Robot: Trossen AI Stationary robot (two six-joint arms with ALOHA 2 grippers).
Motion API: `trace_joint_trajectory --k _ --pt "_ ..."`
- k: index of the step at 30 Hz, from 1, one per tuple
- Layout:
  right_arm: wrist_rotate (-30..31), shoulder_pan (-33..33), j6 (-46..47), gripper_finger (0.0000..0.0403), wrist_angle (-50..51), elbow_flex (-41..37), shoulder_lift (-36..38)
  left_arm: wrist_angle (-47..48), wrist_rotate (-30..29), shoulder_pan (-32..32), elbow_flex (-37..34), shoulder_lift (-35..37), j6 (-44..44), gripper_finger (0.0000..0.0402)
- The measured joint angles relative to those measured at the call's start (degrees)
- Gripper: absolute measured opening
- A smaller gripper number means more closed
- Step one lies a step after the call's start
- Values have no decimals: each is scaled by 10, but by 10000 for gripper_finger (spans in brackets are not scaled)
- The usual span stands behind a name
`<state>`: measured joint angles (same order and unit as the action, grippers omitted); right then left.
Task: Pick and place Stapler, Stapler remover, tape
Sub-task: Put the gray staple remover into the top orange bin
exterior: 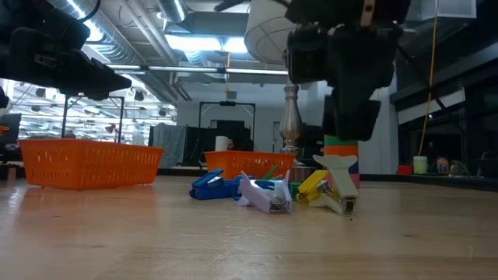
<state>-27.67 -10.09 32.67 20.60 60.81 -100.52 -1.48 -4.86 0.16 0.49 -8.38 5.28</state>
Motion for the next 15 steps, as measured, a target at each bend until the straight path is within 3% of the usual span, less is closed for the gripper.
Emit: trace_joint_trajectory --k 15 --pt "-13 -2 18 142 -11 0 -51 0 0 0 0 0 0 13"
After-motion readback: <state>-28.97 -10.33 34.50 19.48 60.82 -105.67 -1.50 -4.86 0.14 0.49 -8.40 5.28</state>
